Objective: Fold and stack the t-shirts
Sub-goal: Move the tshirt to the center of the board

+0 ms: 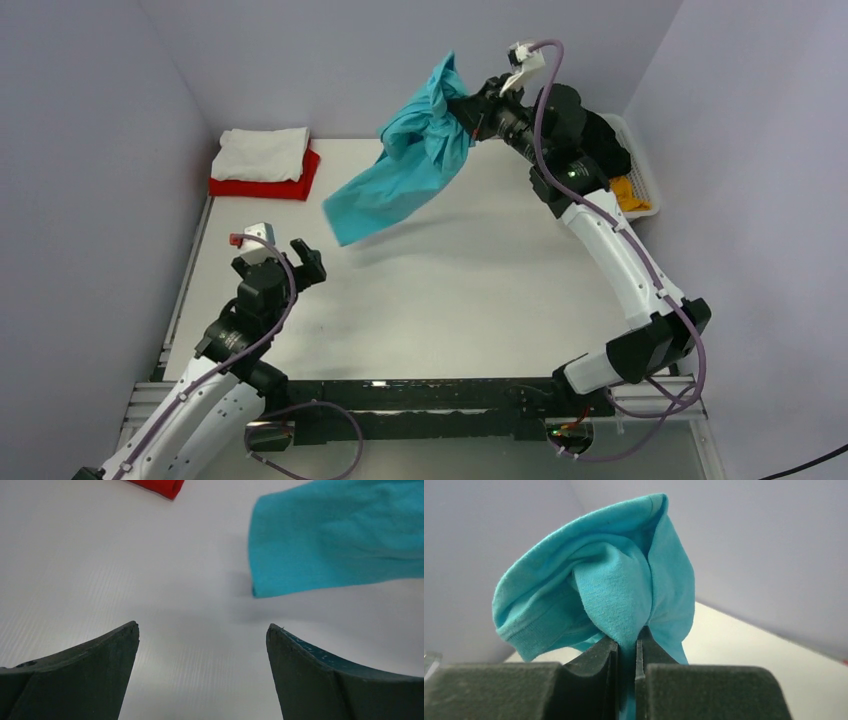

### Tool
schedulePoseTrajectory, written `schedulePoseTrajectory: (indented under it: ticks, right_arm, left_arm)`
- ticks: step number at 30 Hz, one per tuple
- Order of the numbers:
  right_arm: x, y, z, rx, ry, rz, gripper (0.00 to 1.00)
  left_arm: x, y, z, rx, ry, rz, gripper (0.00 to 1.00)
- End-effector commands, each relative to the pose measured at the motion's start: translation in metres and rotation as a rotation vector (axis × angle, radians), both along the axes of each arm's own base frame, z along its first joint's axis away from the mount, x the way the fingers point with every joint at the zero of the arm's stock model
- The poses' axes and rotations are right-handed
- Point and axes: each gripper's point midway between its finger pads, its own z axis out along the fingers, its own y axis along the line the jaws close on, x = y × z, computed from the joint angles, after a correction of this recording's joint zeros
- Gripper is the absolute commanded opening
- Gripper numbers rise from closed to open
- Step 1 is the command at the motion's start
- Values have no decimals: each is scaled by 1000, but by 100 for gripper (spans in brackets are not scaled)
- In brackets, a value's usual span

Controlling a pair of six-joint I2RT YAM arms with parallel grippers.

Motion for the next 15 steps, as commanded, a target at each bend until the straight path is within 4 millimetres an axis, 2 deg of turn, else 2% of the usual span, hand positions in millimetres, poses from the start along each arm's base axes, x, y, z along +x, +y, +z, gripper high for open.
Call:
schedulePoseTrajectory:
  ticks: [1, 3, 4, 5, 7, 8, 9, 11, 13, 15]
  right_arm:
    - [21, -26, -46, 142, 161, -200, 16]
    - [27, -46, -114, 116, 311, -328, 31]
    - [27, -57, -152, 91, 390, -386, 44]
    - [25, -68, -188, 57, 464, -432, 66]
    - [17, -98, -254, -8, 611, -554, 86]
    - [13, -114, -277, -40, 659, -619, 95]
    - [10, -134, -291, -71, 682, -701, 99]
    - [4, -158, -297, -124, 676, -807, 100]
    - [0, -164, -292, -163, 636, -803, 100]
    - [-3, -153, -290, -189, 588, -711, 100]
  left_arm:
    - [-3, 4, 13, -35, -11, 32, 99]
    - [-1, 2, 9, -28, 3, 22, 99]
    - [0, 0, 7, -29, 13, 16, 99]
    - [1, -3, 3, -27, 27, 8, 99]
    - [3, -6, -6, -28, 68, 5, 99]
    - [3, -7, -12, -26, 95, 10, 99]
    - [3, -8, -18, -22, 123, 13, 99]
    - [3, -8, -31, -15, 182, 26, 99]
    - [3, -7, -44, -18, 235, 36, 99]
    - [5, -14, -60, -44, 281, -12, 99]
